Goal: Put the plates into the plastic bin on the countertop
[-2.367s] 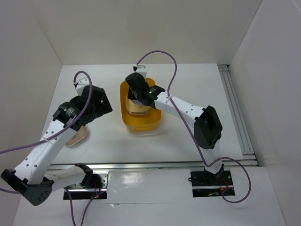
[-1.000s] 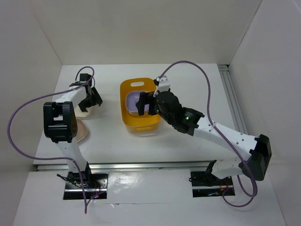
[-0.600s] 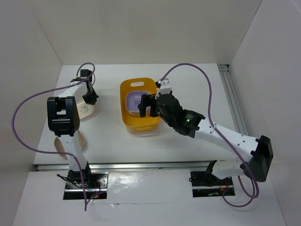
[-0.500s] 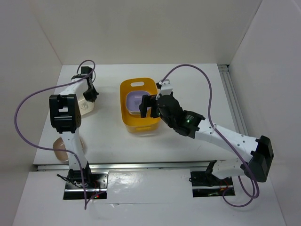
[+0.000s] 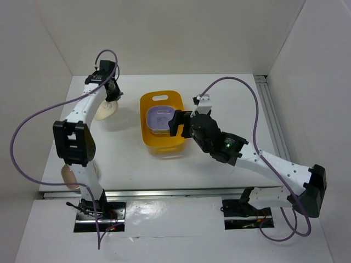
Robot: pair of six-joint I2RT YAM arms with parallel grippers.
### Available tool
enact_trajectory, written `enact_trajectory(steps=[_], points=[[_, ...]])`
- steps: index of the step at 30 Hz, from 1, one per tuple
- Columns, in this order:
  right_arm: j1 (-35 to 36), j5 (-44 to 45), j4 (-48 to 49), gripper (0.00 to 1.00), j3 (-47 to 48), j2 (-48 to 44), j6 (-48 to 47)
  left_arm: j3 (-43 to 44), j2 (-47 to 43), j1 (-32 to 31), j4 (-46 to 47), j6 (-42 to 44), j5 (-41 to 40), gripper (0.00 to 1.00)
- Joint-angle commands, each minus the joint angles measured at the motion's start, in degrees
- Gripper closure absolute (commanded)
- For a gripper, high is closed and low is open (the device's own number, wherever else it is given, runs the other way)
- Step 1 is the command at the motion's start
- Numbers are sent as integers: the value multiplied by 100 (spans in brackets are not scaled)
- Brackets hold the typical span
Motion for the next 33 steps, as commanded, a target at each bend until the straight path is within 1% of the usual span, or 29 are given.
enact_trajectory(steps=[1, 2, 3, 4, 5, 7, 8, 11, 15, 18, 22, 26, 28, 29, 30, 31, 32, 33], points=[[81, 370, -234, 0, -24, -340, 216, 301, -1458, -730, -264, -165, -436, 100], [81, 432, -356, 0, -24, -340, 217, 405, -1573, -949, -491, -313, -593, 100], [81, 554, -436, 0, -24, -488, 304, 406, -1731, -1395, -545, -393, -595, 100], [81, 555, -497, 0, -24, -551, 366, 485, -1732, -1643, -546, -481, -656, 100], [81, 642, -611, 0, -24, -708, 418, 538, -1793, -2064, -650, -586, -726, 100], [81, 722, -787, 0, -24, -885, 419, 661, -1794, -2383, -712, -841, -674, 100], [81, 801, -849, 0, -24, -981, 471, 748, -1716, -2654, -713, -929, -622, 100], [81, 941, -1094, 0, 46, -1350, 472, 1029, -1382, -3059, -713, -1333, -621, 100], [81, 1056, -1333, 0, 108, -1517, 472, 1460, -767, -3263, -660, -1475, -683, 100], [81, 1109, -1482, 0, 160, -1580, 524, 1768, -258, -3316, -660, -1475, -455, 100], [134, 1302, -1623, 0, 109, -1694, 524, 1769, 103, -3369, -599, -1475, -454, 100], [134, 1302, -1623, 0, 108, -1747, 524, 1716, 306, -3316, -519, -1370, -235, 100], [134, 1302, -1623, 0, 108, -1747, 524, 1716, 307, -3316, -519, -1369, -235, 84], [134, 1302, -1623, 0, 108, -1747, 524, 1716, 307, -3316, -519, -1309, -235, 72], [134, 1250, -1623, 0, 108, -1747, 524, 1716, 307, -3316, -519, -1247, -235, 53], [134, 1250, -1623, 0, 108, -1747, 524, 1716, 307, -3316, -519, -1246, -235, 25], [134, 1250, -1571, 0, 56, -1747, 472, 1768, 237, -3316, -519, -1246, -235, 19], [134, 1250, -1570, 0, 56, -1747, 472, 1769, 236, -3316, -519, -1186, -235, 15]])
